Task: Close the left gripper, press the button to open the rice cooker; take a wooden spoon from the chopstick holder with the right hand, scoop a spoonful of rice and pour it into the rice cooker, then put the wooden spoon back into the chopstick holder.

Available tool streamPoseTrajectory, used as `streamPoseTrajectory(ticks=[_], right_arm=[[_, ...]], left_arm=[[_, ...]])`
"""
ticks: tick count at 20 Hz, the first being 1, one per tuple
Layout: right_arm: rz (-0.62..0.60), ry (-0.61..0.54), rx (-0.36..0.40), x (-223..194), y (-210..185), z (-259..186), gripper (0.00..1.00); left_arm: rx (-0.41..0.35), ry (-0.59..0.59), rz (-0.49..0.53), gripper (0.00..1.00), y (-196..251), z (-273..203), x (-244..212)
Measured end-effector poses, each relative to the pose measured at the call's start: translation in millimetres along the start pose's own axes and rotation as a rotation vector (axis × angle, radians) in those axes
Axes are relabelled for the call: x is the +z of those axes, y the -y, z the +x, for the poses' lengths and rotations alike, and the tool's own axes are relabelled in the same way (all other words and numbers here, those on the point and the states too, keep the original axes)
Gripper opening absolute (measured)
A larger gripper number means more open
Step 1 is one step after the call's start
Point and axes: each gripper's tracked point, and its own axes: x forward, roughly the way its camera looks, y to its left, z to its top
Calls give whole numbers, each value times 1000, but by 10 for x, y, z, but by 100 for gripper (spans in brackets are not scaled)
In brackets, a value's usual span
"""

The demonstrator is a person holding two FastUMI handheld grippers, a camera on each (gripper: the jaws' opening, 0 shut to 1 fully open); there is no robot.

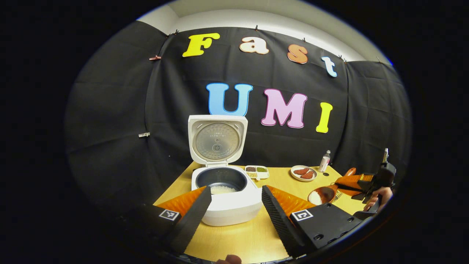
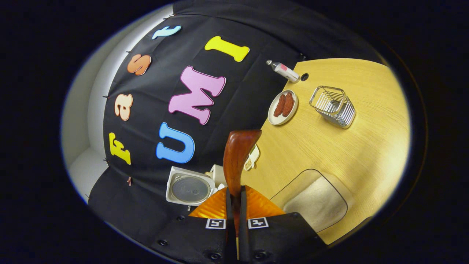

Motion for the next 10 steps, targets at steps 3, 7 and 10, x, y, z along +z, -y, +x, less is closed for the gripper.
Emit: streamPoseTrajectory(ticks=[3, 7, 10], right_arm=[[6, 3, 35, 6, -326, 70, 7], [0, 8, 60, -14, -738, 255, 7], [2, -19, 86, -146, -1034, 453, 7]], left_arm=[[2, -2, -5, 95, -59, 27, -14], [3, -3, -13, 95, -101, 68, -44], [7, -8, -26, 95, -130, 91, -73]])
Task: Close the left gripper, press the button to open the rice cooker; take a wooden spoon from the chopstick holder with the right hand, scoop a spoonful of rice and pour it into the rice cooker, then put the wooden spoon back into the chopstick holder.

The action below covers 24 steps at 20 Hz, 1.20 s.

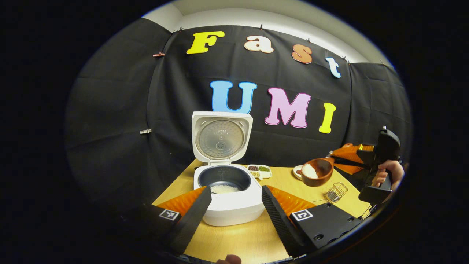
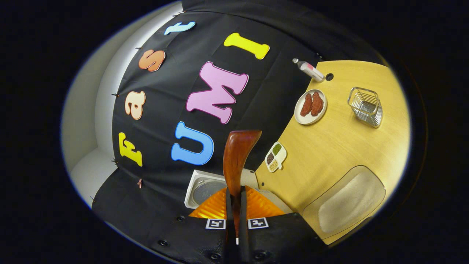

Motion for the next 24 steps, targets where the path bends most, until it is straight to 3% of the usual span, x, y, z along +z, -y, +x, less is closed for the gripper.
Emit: streamPoseTrajectory(ticks=[8, 16, 24], right_arm=[[-60, -51, 44, -544, -536, 665, 7], [-260, -79, 29, -1074, -745, 1357, 7], [-566, -113, 4, -1446, -732, 1817, 7]], left_arm=[[13, -12, -24, 97, -129, 20, -73], [30, -23, -65, 95, -226, 54, -120], [56, -22, -86, 95, -427, 88, -138]])
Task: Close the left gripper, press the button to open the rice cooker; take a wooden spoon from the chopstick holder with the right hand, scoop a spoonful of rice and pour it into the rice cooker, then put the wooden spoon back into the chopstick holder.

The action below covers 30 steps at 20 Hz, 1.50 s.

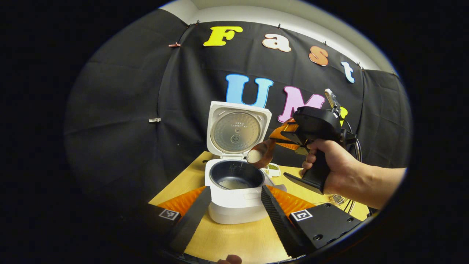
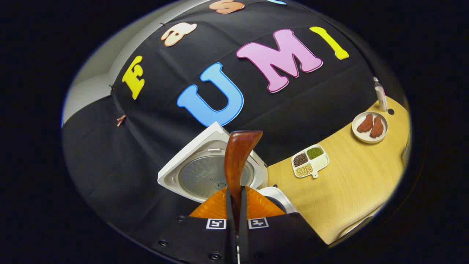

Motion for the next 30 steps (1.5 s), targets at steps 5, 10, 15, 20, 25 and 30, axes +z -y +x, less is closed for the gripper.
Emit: streamPoseTrajectory(ticks=[5, 10, 15, 20, 25, 30], right_arm=[[-117, -10, -14, -94, -13, 131, 7], [-236, 6, -22, -70, -39, 182, 7], [-400, 11, -6, -77, -137, 242, 7], [-538, 15, 30, -93, -286, 284, 7], [-697, 22, 68, -143, -438, 280, 7], [-952, 28, 152, -332, -705, 209, 7]], left_arm=[[11, -7, -9, 95, -71, -7, -56], [0, -11, -16, 95, -75, -10, -80], [-7, -19, -20, 95, -82, -2, -116], [-11, -20, -18, 95, -114, 15, -149], [-17, -19, -21, 95, -108, 20, -171], [-27, -16, -18, 95, -95, 49, -181]])
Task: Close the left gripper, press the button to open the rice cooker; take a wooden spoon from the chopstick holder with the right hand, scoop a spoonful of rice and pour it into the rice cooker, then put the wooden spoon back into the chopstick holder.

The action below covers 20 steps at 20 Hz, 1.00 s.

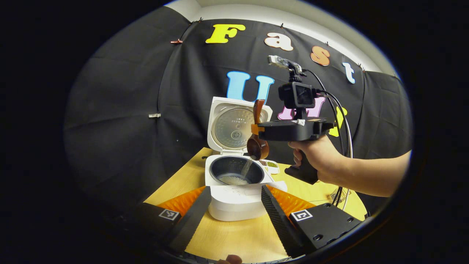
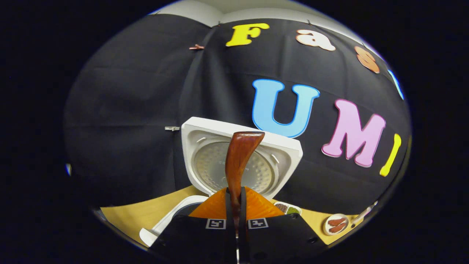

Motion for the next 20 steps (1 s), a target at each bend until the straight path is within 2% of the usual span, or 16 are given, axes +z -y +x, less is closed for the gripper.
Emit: streamPoseTrajectory(ticks=[5, 8, 16, 20], right_arm=[[-244, 26, 66, 25, -309, -67, 7], [-239, 18, 89, -23, -347, -54, 7], [283, -35, 65, -16, -91, -64, 7], [603, -43, 39, -25, 146, -137, 7]], left_arm=[[-4, 5, -3, 95, 4, 5, -9], [-1, 5, -1, 95, 0, -10, 1], [3, 11, -1, 95, 20, -35, 13], [0, 15, 13, 95, 80, -83, -6]])
